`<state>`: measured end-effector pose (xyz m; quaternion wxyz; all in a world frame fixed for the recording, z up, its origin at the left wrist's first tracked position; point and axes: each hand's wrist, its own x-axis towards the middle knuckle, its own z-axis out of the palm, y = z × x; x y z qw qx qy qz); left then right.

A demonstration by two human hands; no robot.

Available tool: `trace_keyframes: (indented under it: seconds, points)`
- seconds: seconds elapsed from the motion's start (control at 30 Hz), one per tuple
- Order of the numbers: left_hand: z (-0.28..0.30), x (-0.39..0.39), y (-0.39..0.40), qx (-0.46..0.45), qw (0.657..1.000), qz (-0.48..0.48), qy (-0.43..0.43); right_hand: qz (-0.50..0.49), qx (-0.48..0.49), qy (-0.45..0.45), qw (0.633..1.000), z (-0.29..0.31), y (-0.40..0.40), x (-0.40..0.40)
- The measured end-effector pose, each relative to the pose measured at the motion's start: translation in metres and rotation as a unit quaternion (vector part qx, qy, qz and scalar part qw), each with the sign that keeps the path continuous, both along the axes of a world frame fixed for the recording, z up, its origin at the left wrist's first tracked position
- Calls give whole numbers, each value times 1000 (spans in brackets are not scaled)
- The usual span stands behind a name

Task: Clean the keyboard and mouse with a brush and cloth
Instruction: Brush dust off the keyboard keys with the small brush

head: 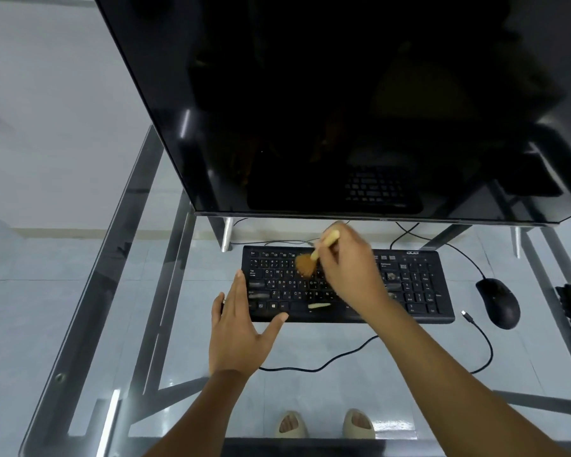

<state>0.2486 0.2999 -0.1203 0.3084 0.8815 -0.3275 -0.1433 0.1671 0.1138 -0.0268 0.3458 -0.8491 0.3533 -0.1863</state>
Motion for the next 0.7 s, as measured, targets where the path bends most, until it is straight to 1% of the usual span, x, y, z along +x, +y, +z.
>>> trace_keyframes:
  seconds: [0.03,0.07,0.13,0.17,0.2,0.23,0.27,0.3,0.33,0.37,0.4,0.43,0.47,0.5,0.53,0.6,0.67,0.7]
  points:
    - [0,0,-1,-4,1000,-1,-4,-19,0,-29,999,0,-3,1]
    - [0,0,-1,-5,1000,-4,-11,-14,30,-44,998,3,-2,3]
    - [-1,1,-1,0,1000,-7,-20,59,102,12,993,2,8,7]
    - [-2,1,0,3,1000,-4,-18,86,81,43,992,0,11,8]
    - [-2,1,1,3,1000,-3,-15,83,46,43,995,-3,10,9]
    - [-2,1,0,2,1000,-5,-15,50,-1,19,999,-3,5,10]
    - [-2,1,0,-3,1000,-8,-20,13,-23,-15,1000,-2,1,12]
    - [-3,1,-1,-6,1000,-11,-27,-5,-16,-43,999,0,-3,13]
    - [-3,1,-1,-7,999,-14,-33,-9,21,-57,998,3,-5,15]
    - [-4,1,-1,-4,999,-15,-36,7,62,-40,997,2,-3,18]
    - [-5,1,0,-1,999,-14,-36,38,82,-10,996,1,0,19]
    - [-5,2,0,1,999,-12,-34,56,57,13,997,-3,2,20]
    - [-4,1,1,1,999,-10,-32,53,29,6,998,-7,3,21]
    - [-3,1,0,-3,999,-11,-32,32,-6,-13,999,-9,3,23]
    - [-2,1,-1,-7,999,-12,-34,12,-19,-39,999,-9,2,25]
    - [0,0,-2,-9,999,-12,-40,10,6,-79,997,-7,6,32]
    - [0,0,-2,-3,999,-7,-33,70,44,-47,995,-6,15,39]
    - [1,0,-2,0,1000,-4,-29,89,19,-28,995,-7,18,42]
